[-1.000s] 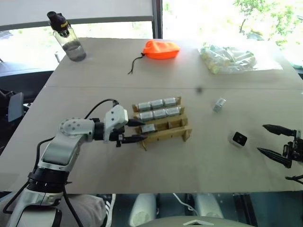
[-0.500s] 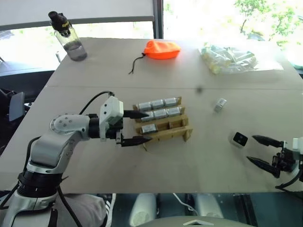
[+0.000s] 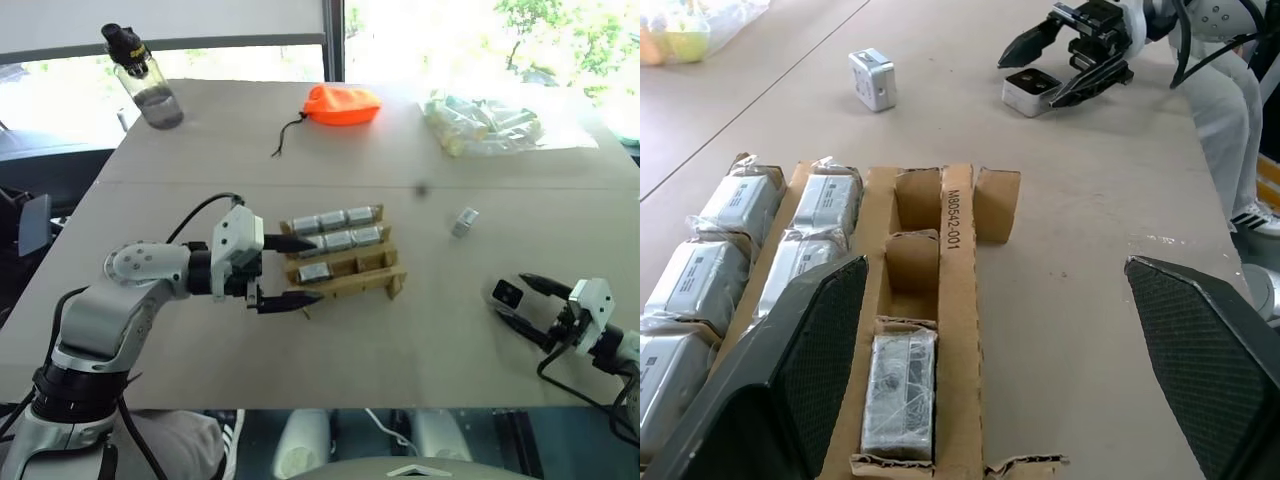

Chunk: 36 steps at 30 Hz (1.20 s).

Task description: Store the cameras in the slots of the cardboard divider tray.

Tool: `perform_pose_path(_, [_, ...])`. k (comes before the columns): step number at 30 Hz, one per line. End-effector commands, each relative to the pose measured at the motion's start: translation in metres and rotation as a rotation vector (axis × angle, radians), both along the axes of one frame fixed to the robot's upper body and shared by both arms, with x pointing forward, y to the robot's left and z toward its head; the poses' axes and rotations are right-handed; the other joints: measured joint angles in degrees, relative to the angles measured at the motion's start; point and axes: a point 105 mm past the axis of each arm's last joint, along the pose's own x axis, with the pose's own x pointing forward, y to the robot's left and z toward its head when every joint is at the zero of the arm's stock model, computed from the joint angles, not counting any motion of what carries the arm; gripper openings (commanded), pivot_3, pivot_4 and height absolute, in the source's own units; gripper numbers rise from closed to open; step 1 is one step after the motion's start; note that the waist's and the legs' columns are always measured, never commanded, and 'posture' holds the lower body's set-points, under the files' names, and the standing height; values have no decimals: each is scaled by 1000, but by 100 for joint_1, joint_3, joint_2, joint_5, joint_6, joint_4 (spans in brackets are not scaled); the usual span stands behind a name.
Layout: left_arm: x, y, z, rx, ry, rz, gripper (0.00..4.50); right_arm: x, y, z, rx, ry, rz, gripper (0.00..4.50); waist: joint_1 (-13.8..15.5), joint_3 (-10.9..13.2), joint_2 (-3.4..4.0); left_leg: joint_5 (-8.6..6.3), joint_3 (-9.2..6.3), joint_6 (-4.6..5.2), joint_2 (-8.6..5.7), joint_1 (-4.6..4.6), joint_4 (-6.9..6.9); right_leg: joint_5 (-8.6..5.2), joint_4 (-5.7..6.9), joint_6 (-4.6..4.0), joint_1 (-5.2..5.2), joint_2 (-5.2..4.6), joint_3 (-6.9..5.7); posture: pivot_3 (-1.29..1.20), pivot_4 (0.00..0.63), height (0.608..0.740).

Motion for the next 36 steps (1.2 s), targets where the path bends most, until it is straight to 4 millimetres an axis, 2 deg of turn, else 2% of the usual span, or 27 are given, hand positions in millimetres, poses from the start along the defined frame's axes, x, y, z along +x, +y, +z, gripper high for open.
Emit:
perform_pose_path(1, [-4,-2,8,-1,-54,-15,4296,2,-5,0,21,4,-28,4091,0,0,0,0,-1,0,0,0,0,0,0,0,0,0,0,0,150,726])
perform_pose_path(2, [-4,-1,8,-1,-56,-14,4296,3,-5,1,23,0,-31,3935,-1,0,0,0,-2,0,0,0,0,0,1,0,0,0,0,0,150,726])
perform_pose_path(4, [-3,-1,8,-1,-58,-14,4296,4,-6,0,26,10,-28,3126,-3,0,-1,0,0,0,0,3,0,0,2,0,1,1,0,0,150,726])
perform_pose_path(6, [-3,-1,8,4,-60,-14,4296,2,-6,-1,31,20,-18,2072,-4,0,-1,0,0,0,0,4,0,0,2,0,1,1,0,0,150,726])
perform_pose_path(7, [-2,-1,7,7,-61,-15,4296,3,-7,1,46,16,-23,1807,-4,-1,-1,0,0,0,0,4,0,0,3,0,1,1,1,0,150,726])
perform_pose_path(13, [-2,-1,7,0,-60,-22,4296,6,-7,11,47,-1,11,1811,-4,-1,-1,0,2,0,0,3,0,0,2,0,1,1,1,0,150,726])
perform_pose_path(15, [0,-6,9,-16,-58,-35,4296,10,4,21,29,-35,75,1811,-4,0,-1,0,2,0,0,3,0,0,3,0,0,1,0,0,150,726])
perform_pose_path(19, [9,-21,3,19,-51,-72,4296,19,42,50,-50,-147,234,1811,-12,0,0,0,1,0,0,5,0,1,6,0,0,4,-1,0,150,726])
perform_pose_path(21, [18,-34,7,-10,-56,-83,4296,23,67,67,-85,-220,310,1811,-5,0,0,1,0,0,0,6,0,1,7,1,0,8,-3,0,150,726])
perform_pose_path(23, [21,-47,10,-50,-10,-118,4296,29,91,80,-181,-313,370,1811,-2,0,-1,1,-5,0,0,3,2,1,9,0,0,11,-8,0,150,726])
perform_pose_path(25, [20,-54,2,-17,36,-162,4296,40,112,96,-267,-454,367,1811,-5,0,-1,1,-5,0,-2,-2,4,1,8,0,-2,11,-8,0,150,726])
perform_pose_path(28, [26,-63,-2,-23,97,-164,4296,41,138,107,-300,-508,450,1811,-3,1,-2,0,-2,0,-4,-10,3,1,5,1,-10,10,-6,0,150,726])
perform_pose_path(32, [35,-73,4,-83,155,-147,4296,42,159,114,-397,-615,528,1811,16,2,-4,0,-13,0,-5,-26,5,1,-3,1,-12,6,-22,0,150,726])
perform_pose_path(36, [37,-75,13,-157,228,-133,4296,42,166,108,-478,-680,585,1811,-6,4,-7,0,-13,1,-7,-24,7,1,-2,1,-11,1,-20,0,150,726])
